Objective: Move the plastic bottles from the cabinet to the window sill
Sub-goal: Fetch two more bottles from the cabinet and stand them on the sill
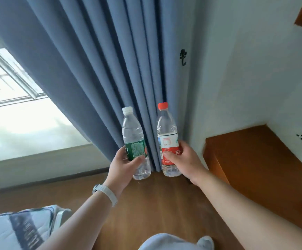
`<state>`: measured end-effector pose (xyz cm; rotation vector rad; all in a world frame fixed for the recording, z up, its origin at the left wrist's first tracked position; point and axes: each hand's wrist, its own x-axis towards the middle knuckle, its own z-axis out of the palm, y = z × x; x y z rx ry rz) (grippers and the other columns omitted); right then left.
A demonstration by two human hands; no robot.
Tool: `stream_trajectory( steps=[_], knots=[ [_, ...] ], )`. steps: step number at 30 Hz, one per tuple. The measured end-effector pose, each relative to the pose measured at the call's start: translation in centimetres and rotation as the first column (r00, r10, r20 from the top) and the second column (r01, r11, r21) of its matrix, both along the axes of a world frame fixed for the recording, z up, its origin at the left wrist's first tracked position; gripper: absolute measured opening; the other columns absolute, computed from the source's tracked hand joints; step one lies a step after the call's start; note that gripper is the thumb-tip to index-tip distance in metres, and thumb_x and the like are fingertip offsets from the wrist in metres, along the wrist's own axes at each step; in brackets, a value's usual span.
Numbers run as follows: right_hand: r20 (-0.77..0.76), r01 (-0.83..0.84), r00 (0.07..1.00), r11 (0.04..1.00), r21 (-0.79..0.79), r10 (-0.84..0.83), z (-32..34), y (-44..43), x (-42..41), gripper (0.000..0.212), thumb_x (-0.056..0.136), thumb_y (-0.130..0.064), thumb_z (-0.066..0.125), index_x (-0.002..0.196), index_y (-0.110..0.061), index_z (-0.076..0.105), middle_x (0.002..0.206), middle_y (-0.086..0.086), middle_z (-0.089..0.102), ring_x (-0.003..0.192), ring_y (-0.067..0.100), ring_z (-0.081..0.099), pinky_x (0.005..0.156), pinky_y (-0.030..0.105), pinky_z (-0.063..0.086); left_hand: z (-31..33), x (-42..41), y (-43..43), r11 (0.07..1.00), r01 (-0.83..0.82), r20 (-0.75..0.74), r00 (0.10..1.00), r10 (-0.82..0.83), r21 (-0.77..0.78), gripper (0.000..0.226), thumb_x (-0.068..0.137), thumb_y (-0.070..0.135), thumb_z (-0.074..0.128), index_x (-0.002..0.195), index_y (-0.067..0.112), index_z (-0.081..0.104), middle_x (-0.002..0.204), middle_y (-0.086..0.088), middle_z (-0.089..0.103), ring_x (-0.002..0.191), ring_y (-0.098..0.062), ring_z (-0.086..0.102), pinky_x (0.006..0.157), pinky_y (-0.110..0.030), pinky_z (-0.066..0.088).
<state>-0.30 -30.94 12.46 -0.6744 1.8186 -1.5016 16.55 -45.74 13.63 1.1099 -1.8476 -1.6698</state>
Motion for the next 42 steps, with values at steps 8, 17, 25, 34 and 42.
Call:
stream_trajectory(
  steps=[8, 17, 25, 34, 42],
  knots=[
    [-0.019, -0.124, 0.992, 0.992, 0.001, 0.124, 1.0, -10.2, 12.5, 0.032, 0.074, -0.035, 0.079, 0.103, -0.035, 0.065, 0.095, -0.016, 0.075, 0.086, 0.006, 0.073, 0.075, 0.027, 0.059, -0.7, 16.0, -7.2, 0.982, -0.188, -0.061, 0.980, 0.188, 0.003, 0.043, 0.076, 0.025, 0.083, 0.115, 0.029, 0.065, 0.097, 0.012, 0.077, 0.083, -0.009, 0.075, 0.063, -0.019, 0.057],
    [-0.017, -0.318, 0.948, 0.948, 0.022, 0.318, 1.0, -19.1, 23.3, 0.035, 0.081, -0.027, 0.079, 0.112, -0.025, 0.063, 0.103, -0.001, 0.074, 0.092, 0.015, 0.073, 0.084, 0.039, 0.059, -1.2, 29.0, -11.6, 0.908, -0.419, -0.150, 0.896, 0.419, 0.034, 0.042, 0.071, 0.028, 0.084, 0.108, 0.032, 0.065, 0.092, 0.017, 0.076, 0.081, -0.004, 0.072, 0.061, -0.015, 0.054],
    [-0.021, -0.487, 0.872, 0.872, 0.046, 0.489, 0.6, -25.3, 28.7, 0.038, 0.076, -0.036, 0.080, 0.109, -0.032, 0.061, 0.095, -0.012, 0.074, 0.087, 0.010, 0.073, 0.073, 0.030, 0.057, -2.6, 36.2, -14.0, 0.819, -0.571, -0.134, 0.808, 0.574, 0.066, 0.048, 0.078, 0.025, 0.084, 0.121, 0.026, 0.063, 0.103, 0.004, 0.075, 0.087, -0.009, 0.073, 0.065, -0.019, 0.056],
    [0.009, -0.596, 0.803, 0.802, 0.044, 0.596, -0.8, -33.3, 28.8, 0.035, 0.081, -0.035, 0.080, 0.108, -0.038, 0.058, 0.092, -0.022, 0.071, 0.086, 0.003, 0.071, 0.067, 0.020, 0.055, -3.0, 36.4, -18.8, 0.752, -0.658, -0.077, 0.748, 0.660, 0.053, 0.048, 0.070, 0.040, 0.080, 0.114, 0.036, 0.062, 0.101, 0.013, 0.075, 0.089, -0.002, 0.070, 0.063, -0.015, 0.054],
    [0.075, -0.650, 0.758, 0.759, 0.021, 0.647, -0.1, -43.6, 23.9, 0.036, 0.081, -0.029, 0.079, 0.111, -0.034, 0.060, 0.099, -0.007, 0.073, 0.086, 0.007, 0.072, 0.071, 0.027, 0.057, -1.5, 32.0, -27.0, 0.698, -0.716, -0.035, 0.698, 0.716, 0.012, 0.056, 0.066, 0.045, 0.081, 0.118, 0.030, 0.063, 0.099, 0.015, 0.074, 0.090, -0.004, 0.070, 0.069, -0.019, 0.055]
  ],
)
